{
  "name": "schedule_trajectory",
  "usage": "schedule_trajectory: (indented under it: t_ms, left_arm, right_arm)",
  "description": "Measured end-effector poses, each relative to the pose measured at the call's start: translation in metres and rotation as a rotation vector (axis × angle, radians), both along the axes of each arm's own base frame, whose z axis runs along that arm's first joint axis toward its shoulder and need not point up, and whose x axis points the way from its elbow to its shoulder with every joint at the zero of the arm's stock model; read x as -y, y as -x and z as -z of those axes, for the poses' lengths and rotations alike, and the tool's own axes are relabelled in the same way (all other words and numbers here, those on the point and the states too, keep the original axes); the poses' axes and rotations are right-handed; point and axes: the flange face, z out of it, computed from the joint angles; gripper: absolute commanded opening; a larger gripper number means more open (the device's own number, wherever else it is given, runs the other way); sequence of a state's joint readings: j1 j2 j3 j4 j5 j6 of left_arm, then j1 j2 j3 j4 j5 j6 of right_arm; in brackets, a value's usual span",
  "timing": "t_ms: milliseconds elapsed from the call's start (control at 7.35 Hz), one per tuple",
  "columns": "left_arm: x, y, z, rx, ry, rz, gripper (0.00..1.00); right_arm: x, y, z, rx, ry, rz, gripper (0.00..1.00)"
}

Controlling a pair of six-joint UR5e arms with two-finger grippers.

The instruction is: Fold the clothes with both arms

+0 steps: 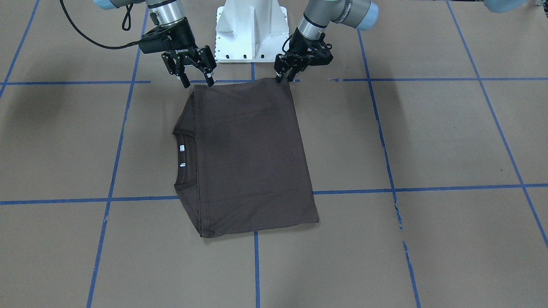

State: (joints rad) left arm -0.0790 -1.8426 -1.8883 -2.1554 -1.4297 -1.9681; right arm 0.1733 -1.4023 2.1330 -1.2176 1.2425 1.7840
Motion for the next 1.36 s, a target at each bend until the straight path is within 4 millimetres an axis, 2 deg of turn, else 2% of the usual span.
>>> schedule_trajectory:
  t_ms: [544, 680, 952, 1360]
  left_arm:
    - [-0.015, -0.005, 0.001, -0.002, -0.001, -0.024, 0.39]
    - [-0.015, -0.005, 0.002, -0.004, -0.003, -0.021, 0.41]
    - [-0.014, -0.003, 0.006, -0.011, -0.006, -0.016, 0.55]
    - [-0.011, 0.001, 0.004, -0.008, -0.007, -0.011, 0.57]
  right_arm:
    - [0.0, 0.0, -0.001, -0.001, 0.0, -0.001, 0.89]
    - [0.0, 0.0, 0.0, -0.001, -0.001, -0.001, 0.89]
    - [0.0, 0.0, -0.001, -0.002, 0.0, -0.002, 0.89]
    - [0.0, 0.0, -0.001, -0.001, 0.002, -0.003, 0.89]
